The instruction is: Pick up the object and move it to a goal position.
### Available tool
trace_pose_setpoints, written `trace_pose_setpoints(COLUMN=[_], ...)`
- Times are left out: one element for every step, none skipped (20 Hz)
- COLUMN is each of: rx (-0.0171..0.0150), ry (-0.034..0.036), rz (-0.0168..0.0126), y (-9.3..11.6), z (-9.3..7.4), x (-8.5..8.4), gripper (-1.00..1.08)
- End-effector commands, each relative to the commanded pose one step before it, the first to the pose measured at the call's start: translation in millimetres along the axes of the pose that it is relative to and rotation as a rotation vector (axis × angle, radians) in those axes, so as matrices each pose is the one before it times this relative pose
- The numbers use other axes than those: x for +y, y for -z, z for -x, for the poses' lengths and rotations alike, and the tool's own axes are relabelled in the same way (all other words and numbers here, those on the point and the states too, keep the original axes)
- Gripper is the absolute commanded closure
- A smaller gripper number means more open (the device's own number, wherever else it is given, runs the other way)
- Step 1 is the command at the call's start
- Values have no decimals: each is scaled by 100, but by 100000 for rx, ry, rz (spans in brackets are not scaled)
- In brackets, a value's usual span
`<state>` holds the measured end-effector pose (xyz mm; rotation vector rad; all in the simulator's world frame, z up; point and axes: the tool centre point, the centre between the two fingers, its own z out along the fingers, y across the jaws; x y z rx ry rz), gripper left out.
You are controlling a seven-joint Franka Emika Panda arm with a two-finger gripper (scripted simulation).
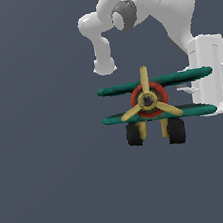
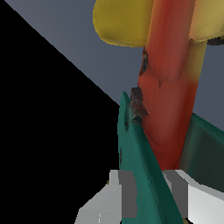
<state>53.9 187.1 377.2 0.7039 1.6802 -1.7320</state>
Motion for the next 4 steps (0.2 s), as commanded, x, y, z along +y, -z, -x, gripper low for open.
trace_pose_setpoints(rx=[25,-17,-10,-3], ry=[-1067,417,381,138], rz=[-222,-10,-8,-3], y=[-41,-33,-33,-12], z=[284,-97,-85,-30], x=[-341,112,104,38], gripper=[108,108,108,108])
